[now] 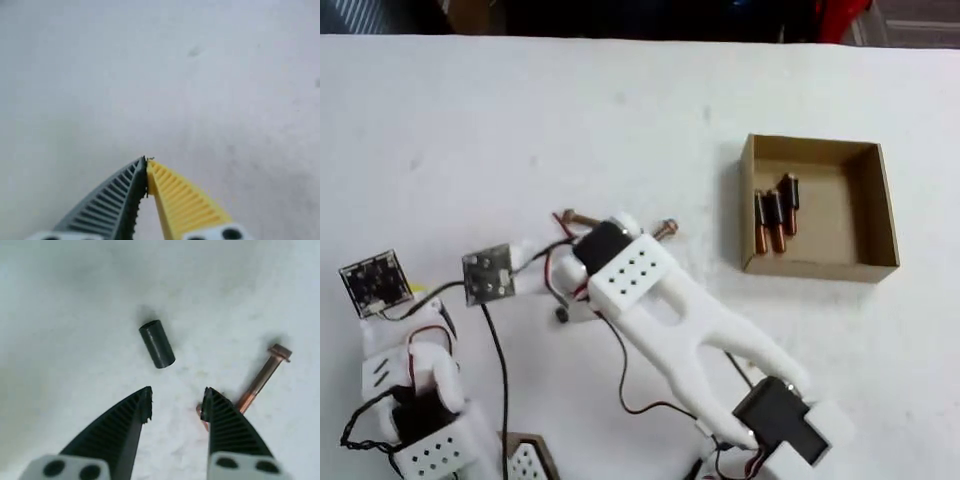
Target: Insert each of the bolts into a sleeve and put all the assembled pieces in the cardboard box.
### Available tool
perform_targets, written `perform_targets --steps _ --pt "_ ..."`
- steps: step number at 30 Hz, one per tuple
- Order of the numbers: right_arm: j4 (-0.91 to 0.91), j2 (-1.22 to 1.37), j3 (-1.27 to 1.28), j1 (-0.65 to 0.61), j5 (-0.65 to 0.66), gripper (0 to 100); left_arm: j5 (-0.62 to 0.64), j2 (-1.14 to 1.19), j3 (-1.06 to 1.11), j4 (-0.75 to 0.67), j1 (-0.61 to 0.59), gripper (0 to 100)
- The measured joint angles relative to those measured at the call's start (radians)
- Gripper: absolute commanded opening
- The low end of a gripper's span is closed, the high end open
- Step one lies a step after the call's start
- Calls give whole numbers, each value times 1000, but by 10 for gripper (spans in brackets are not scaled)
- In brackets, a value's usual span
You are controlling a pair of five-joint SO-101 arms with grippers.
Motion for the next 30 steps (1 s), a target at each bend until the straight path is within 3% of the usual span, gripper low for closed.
perform_targets --steps 4,9,21,30 --pt "-126 0 87 -5 54 139 0 0 0 15 0 22" --pt "-233 0 172 -3 127 18 0 0 0 15 0 22" --pt "-405 0 295 -3 169 66 0 0 -2 15 -3 22" --pt "-503 0 365 -3 172 67 0 0 -2 0 -81 22"
